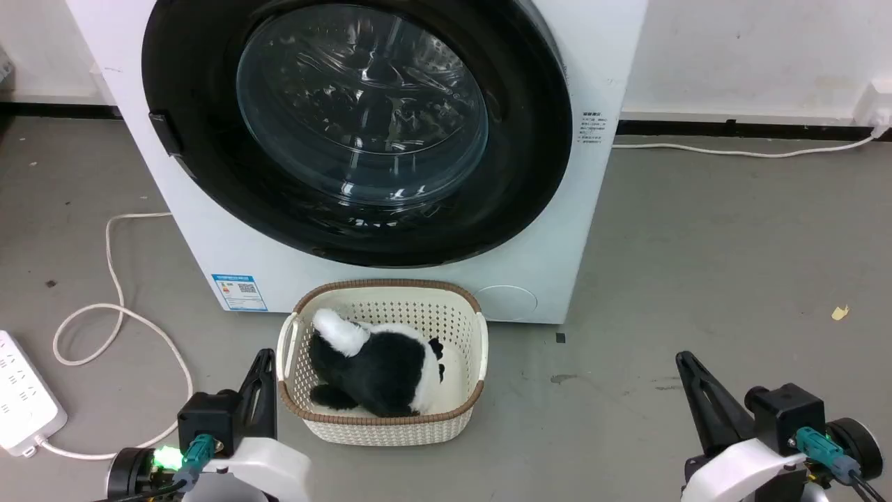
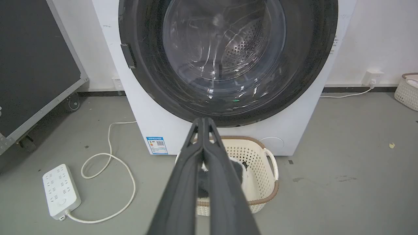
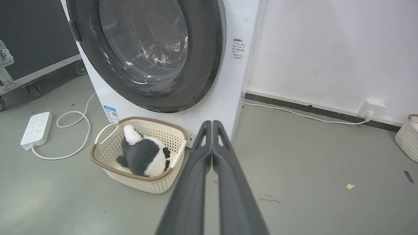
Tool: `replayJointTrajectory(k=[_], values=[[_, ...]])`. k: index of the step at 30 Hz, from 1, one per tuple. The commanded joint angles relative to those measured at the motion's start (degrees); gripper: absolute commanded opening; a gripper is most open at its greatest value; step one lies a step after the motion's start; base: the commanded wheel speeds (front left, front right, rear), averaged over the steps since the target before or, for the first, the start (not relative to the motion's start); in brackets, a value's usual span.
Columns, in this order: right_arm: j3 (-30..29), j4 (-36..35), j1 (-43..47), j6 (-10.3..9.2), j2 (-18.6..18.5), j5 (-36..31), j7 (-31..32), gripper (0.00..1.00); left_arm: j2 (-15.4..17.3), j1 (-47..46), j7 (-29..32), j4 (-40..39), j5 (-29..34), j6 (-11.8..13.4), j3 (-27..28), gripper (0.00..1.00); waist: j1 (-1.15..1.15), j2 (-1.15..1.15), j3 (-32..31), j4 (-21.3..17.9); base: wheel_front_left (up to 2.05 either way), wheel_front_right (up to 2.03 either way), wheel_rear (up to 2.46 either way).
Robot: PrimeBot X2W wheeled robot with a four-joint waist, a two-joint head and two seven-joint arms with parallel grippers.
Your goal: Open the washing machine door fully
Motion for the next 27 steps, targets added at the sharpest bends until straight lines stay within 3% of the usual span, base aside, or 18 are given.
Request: replayJointTrajectory(k=[1,27], values=[[-0.04,-0.15,-0.74,-0.05,0.29,-0.29,0.08,0.00,0.07,-0.26,0.02,-0.21,0.50,-0.01,-0.02,0.00,0.00,0.00,0.00,0.00,0.00,0.00,0.00],[-0.04,-0.15,-0.74,-0.05,0.29,-0.29,0.08,0.00,0.07,-0.26,0.02,-0.21,0.50,-0.01,-0.02,0.00,0.00,0.00,0.00,0.00,0.00,0.00,0.00]])
